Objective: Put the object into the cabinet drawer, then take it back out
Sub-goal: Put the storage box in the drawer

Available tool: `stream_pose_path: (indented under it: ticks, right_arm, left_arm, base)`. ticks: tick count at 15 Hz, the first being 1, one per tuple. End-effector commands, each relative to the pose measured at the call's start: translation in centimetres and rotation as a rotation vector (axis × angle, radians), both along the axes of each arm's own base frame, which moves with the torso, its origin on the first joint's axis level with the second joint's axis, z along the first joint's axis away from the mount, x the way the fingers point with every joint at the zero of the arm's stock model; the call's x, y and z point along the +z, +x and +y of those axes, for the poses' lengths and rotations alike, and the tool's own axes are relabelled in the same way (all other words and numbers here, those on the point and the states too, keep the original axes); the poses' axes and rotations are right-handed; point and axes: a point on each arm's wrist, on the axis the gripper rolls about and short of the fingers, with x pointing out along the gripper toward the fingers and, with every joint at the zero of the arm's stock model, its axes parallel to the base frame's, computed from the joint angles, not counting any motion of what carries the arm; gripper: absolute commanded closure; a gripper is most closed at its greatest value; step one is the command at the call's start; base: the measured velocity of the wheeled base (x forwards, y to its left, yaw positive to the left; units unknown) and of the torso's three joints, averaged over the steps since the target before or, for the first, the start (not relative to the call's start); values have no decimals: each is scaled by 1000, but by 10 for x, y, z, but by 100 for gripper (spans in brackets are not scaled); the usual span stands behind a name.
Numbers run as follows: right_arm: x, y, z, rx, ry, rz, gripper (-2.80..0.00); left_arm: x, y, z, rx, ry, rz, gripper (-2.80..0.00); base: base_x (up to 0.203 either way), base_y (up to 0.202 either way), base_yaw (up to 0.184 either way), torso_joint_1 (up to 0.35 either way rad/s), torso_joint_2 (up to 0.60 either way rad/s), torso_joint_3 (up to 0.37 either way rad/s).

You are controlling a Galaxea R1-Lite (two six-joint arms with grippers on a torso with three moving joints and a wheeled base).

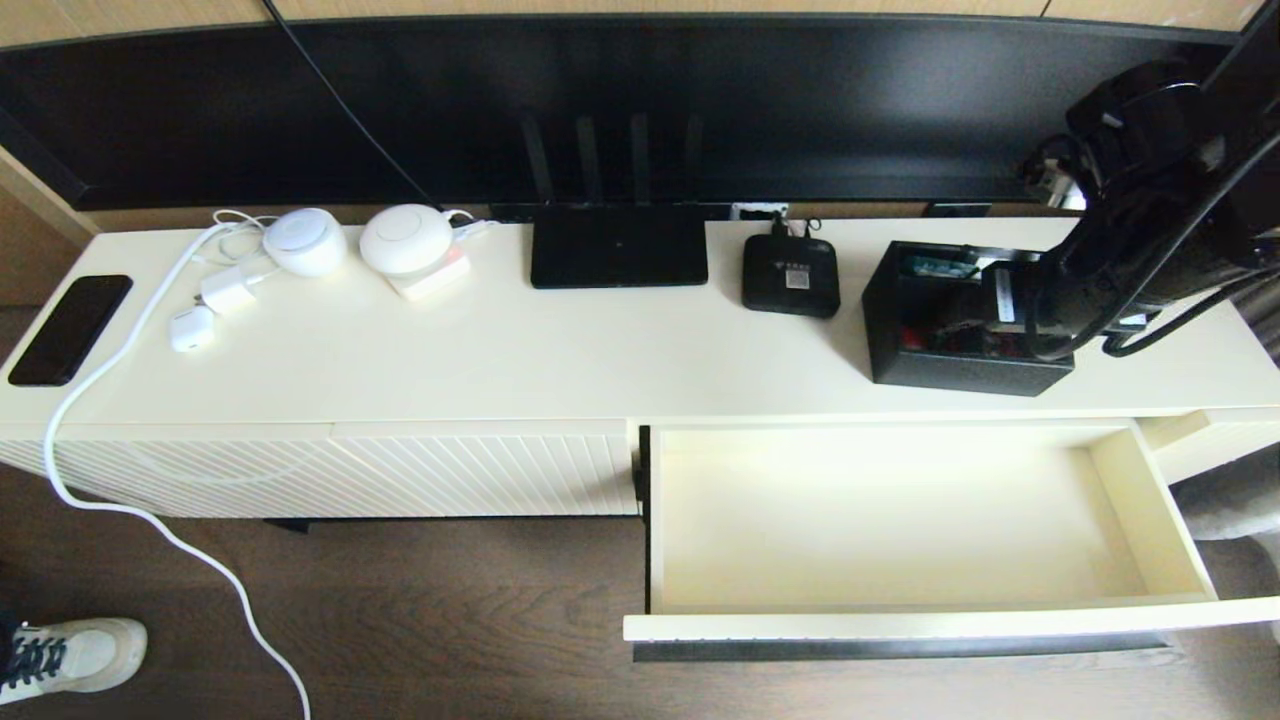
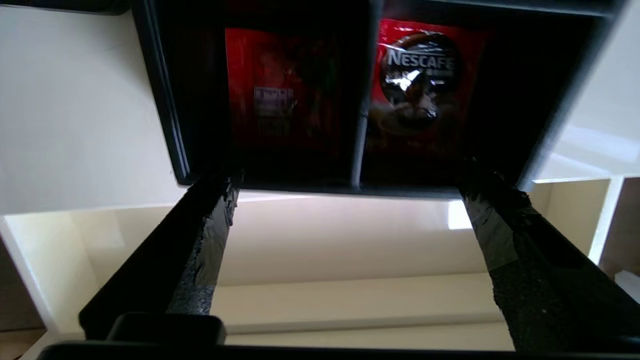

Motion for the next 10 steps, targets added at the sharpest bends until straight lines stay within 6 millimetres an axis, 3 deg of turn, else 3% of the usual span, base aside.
stream_pose_path:
  ticks: [1, 6, 10]
  right_arm:
    - [-12, 14, 2, -4, -6, 28, -280]
    - [-14, 36, -2, -28, 3, -18, -280]
    - [-18, 43, -5, -44, 6, -12, -280]
  left_arm:
    - [0, 0, 0, 0, 0, 0, 0]
    - [0, 0, 0, 0, 0, 1, 0]
    - [0, 0, 0, 0, 0, 1, 0]
  base:
    - [0, 0, 0, 0, 0, 0]
    - [0, 0, 0, 0, 0, 0]
    - [0, 0, 0, 0, 0, 0]
